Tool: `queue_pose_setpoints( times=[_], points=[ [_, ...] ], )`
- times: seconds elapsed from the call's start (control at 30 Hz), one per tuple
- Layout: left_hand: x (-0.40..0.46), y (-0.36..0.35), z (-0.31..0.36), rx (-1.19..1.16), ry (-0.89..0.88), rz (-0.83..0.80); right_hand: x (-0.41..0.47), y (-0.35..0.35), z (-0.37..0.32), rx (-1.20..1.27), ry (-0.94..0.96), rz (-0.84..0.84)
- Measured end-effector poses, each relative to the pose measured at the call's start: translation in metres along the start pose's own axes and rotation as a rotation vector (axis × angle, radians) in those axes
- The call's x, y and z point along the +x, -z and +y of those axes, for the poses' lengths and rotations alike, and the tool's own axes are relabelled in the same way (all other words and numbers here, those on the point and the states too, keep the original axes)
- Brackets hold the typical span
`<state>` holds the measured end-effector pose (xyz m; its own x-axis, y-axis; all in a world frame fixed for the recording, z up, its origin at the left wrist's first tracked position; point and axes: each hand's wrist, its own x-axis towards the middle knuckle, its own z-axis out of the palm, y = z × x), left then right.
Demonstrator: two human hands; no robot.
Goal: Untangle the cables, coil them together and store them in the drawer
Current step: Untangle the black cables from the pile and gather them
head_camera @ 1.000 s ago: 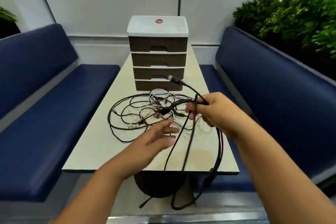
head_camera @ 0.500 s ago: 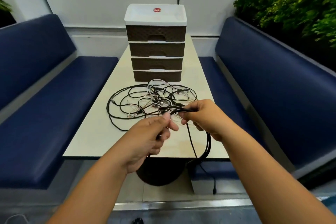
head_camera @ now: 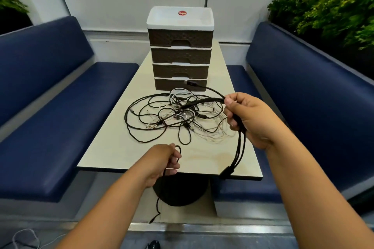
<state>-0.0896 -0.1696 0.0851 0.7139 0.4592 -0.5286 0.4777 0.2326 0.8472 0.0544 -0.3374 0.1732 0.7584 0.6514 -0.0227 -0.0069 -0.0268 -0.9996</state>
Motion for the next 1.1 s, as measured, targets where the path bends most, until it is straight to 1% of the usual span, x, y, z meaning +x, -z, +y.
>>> queue_pose_setpoints(
  times=[0.07,0.13,0.17,0.2,0.23,0.27,0.3,0.33,0.37,0.4,0.47,0.53,0.63,0.7,0.8,0.87,0.93,1.0,1.03,1.07,1.1],
  points=[
    [0.007,0.003,0.001,0.285,-0.034,0.044,0.000,-0.007,0.000,0.087,-0.012,0.010],
    [0.016,0.007,0.002,0.659,-0.098,0.170,0.002,-0.013,0.001,0.191,-0.018,0.007],
    [0.017,0.007,0.006,0.802,-0.123,0.256,0.002,-0.016,0.001,0.233,-0.019,0.002],
    [0.015,0.007,0.011,0.870,-0.183,0.330,0.003,-0.020,0.002,0.268,-0.017,-0.004],
    [0.012,0.006,0.017,0.858,-0.281,0.354,0.004,-0.023,0.002,0.298,-0.011,-0.013],
    [0.010,0.004,0.025,0.757,-0.403,0.323,0.005,-0.027,0.003,0.322,-0.004,-0.024],
    [0.004,0.001,0.036,0.564,-0.479,0.232,0.005,-0.032,0.005,0.336,0.005,-0.032],
    [-0.005,-0.005,0.047,0.344,-0.509,0.103,0.005,-0.038,0.007,0.340,0.012,-0.038],
    [-0.011,-0.011,0.057,0.182,-0.517,-0.017,0.004,-0.044,0.009,0.342,0.017,-0.045],
    [-0.014,-0.015,0.066,0.101,-0.535,-0.088,0.004,-0.050,0.011,0.348,0.020,-0.055],
    [-0.017,-0.025,0.079,0.052,-0.572,-0.121,0.005,-0.061,0.017,0.373,0.033,-0.088],
    [-0.021,-0.032,0.091,-0.030,-0.564,-0.093,0.005,-0.071,0.023,0.358,0.066,-0.117],
    [-0.020,-0.035,0.107,-0.071,-0.579,-0.022,0.003,-0.081,0.037,0.226,0.146,-0.120],
    [-0.014,-0.030,0.117,-0.233,-0.635,-0.036,0.004,-0.084,0.054,0.100,0.170,-0.125],
    [0.002,-0.011,0.132,-0.492,-0.654,-0.180,0.012,-0.083,0.086,-0.101,0.133,-0.199],
    [0.015,0.001,0.136,-0.545,-0.629,-0.234,0.020,-0.080,0.099,-0.227,0.075,-0.272],
    [0.032,0.008,0.139,-0.530,-0.613,-0.230,0.031,-0.077,0.102,-0.261,-0.016,-0.336],
    [0.048,0.009,0.140,-0.527,-0.601,-0.220,0.046,-0.070,0.101,-0.149,-0.126,-0.300],
    [0.055,0.010,0.141,-0.527,-0.590,-0.215,0.059,-0.065,0.103,-0.090,-0.164,-0.233],
    [0.062,0.011,0.143,-0.526,-0.577,-0.212,0.073,-0.060,0.108,-0.087,-0.171,-0.146],
    [0.069,0.012,0.145,-0.525,-0.560,-0.209,0.091,-0.054,0.114,-0.180,-0.161,-0.049]
  ],
)
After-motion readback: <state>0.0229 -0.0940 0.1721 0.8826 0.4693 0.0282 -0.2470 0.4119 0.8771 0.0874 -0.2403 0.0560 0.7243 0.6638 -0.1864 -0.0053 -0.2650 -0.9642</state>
